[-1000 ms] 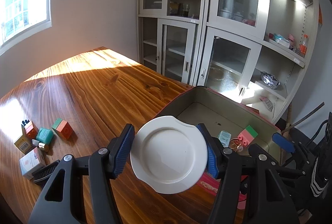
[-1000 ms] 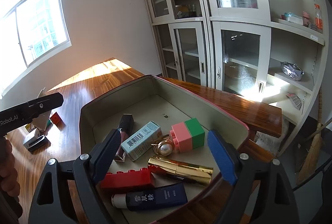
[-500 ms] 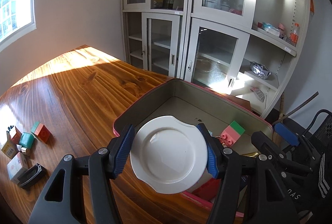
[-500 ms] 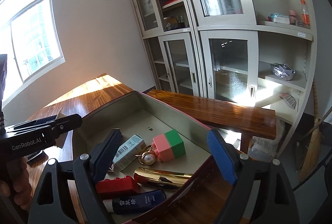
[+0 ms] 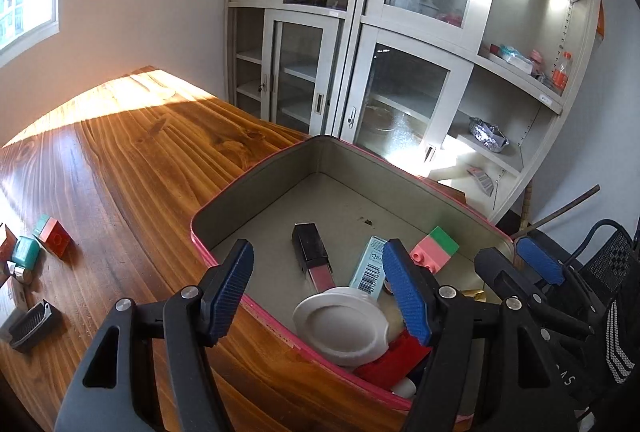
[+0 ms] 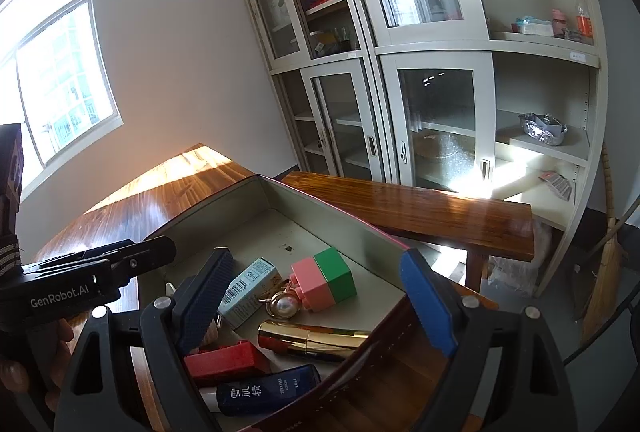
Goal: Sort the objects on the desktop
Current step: 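Lower the white lid into the tin and open the left tool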
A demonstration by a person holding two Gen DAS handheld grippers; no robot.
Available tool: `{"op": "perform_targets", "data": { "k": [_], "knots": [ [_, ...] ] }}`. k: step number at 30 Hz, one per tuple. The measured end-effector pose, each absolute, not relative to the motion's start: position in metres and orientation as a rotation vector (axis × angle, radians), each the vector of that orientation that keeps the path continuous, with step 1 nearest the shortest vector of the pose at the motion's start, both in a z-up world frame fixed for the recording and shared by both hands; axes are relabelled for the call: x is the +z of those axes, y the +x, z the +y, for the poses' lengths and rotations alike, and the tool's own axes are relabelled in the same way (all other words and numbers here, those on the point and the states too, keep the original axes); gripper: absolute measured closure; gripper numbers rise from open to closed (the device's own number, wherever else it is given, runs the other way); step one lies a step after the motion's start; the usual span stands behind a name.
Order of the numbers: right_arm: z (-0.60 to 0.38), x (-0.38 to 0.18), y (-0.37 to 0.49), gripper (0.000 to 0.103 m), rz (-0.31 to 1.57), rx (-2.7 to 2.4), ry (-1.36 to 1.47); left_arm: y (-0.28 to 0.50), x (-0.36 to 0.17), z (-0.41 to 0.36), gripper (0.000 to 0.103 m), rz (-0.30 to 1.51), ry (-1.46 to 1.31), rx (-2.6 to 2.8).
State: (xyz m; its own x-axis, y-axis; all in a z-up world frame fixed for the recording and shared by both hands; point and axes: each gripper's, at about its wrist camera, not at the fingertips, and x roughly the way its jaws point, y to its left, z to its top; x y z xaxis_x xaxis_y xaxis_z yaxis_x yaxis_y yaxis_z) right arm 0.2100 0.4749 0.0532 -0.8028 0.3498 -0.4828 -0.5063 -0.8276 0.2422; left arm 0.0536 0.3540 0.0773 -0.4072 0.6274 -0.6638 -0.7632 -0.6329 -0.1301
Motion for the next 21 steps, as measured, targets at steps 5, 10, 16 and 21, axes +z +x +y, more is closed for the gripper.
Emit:
{"op": "perform_targets", "data": {
  "k": [5, 10, 16, 21],
  "knots": [
    [0.469, 0.053, 0.209, 0.014, 0.501, 2.571, -0.599, 0.051, 0.076, 0.346, 0.032, 0.250, -0.883, 2.131],
    [0.462, 0.054, 0.205, 0.013, 0.492, 2.585, -0.607, 0.046, 0.074, 0.332, 0.032, 0.230, -0.898, 2.157],
    [0.451, 0.055, 0.200, 0.013, 0.474, 2.606, -0.620, 0.039, 0.073, 0.316, 0.032, 0.216, -0.897, 2.212],
    [0.442, 0.056, 0.195, 0.013, 0.460, 2.622, -0.635, 0.035, 0.072, 0.302, 0.032, 0.203, -0.907, 2.242]
  ]
}}
